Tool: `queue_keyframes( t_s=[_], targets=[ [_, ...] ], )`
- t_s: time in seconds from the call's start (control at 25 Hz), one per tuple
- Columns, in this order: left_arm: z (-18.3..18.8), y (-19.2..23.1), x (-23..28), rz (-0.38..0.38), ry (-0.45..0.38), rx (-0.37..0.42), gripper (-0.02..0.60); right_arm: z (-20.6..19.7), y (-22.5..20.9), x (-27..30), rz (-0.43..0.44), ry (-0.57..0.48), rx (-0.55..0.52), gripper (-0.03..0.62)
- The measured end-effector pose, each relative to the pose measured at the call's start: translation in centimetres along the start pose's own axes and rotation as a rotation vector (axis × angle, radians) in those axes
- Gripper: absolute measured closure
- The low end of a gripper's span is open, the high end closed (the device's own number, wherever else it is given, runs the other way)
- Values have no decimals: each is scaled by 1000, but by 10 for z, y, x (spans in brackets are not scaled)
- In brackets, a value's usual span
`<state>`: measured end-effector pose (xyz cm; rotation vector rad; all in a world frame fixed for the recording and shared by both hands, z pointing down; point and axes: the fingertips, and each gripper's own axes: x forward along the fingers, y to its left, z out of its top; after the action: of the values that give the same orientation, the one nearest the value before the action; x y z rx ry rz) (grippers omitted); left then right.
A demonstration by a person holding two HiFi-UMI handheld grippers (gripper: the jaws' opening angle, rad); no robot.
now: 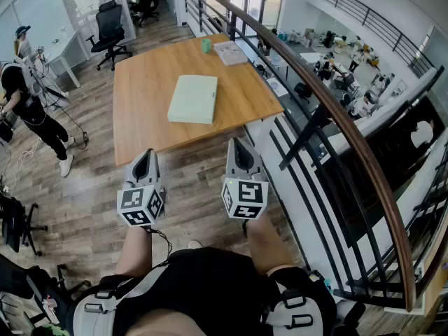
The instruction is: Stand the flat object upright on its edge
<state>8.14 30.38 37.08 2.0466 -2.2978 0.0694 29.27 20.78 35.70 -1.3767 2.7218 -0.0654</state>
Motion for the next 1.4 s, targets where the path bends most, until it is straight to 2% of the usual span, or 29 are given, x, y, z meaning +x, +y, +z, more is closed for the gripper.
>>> queue_keyframes(
  t_s=[0.44,0.72,1.0,1.4],
  targets=[
    [-1,7,1,-17,-1,-5,580,-4,16,7,27,9,8,595],
    [-8,22,1,-14,-2,7,580,-17,21,15,-17,11,-15,595],
    [-17,50,4,-28,-4,1,580,-23,55,29,9,9,-33,595],
    [-32,80,10,-60,28,9,580,-39,81,39,-19,26,-24,595]
  ],
)
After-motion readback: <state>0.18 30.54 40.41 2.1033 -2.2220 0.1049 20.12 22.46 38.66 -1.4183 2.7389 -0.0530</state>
